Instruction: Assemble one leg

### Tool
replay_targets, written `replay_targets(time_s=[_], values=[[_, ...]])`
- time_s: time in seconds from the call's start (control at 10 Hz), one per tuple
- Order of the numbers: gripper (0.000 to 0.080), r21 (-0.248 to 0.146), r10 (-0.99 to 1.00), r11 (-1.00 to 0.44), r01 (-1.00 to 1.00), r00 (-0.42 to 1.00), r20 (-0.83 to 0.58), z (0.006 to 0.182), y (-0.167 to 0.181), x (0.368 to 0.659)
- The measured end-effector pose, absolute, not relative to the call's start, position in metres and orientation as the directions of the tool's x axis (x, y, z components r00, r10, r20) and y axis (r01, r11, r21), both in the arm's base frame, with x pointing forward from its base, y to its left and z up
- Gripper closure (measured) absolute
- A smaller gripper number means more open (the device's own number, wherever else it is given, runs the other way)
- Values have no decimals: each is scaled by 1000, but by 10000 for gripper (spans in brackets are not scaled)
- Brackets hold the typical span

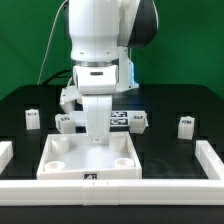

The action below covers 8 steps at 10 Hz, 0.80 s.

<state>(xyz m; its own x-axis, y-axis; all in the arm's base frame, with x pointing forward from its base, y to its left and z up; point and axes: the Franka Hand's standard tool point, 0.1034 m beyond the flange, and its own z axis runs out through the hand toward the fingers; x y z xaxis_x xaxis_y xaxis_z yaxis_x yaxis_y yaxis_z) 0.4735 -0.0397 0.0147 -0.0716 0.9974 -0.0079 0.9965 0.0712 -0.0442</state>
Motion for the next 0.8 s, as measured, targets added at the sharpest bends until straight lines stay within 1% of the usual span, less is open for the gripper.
replay_targets(time_s=[0.1,0.6,0.8], values=[[739,-40,999,32,999,-33,-3,14,-25,474],[739,-25,1000,-22,999,23,20,14,45,487],[739,-18,999,-36,999,36,26,14,65,492]])
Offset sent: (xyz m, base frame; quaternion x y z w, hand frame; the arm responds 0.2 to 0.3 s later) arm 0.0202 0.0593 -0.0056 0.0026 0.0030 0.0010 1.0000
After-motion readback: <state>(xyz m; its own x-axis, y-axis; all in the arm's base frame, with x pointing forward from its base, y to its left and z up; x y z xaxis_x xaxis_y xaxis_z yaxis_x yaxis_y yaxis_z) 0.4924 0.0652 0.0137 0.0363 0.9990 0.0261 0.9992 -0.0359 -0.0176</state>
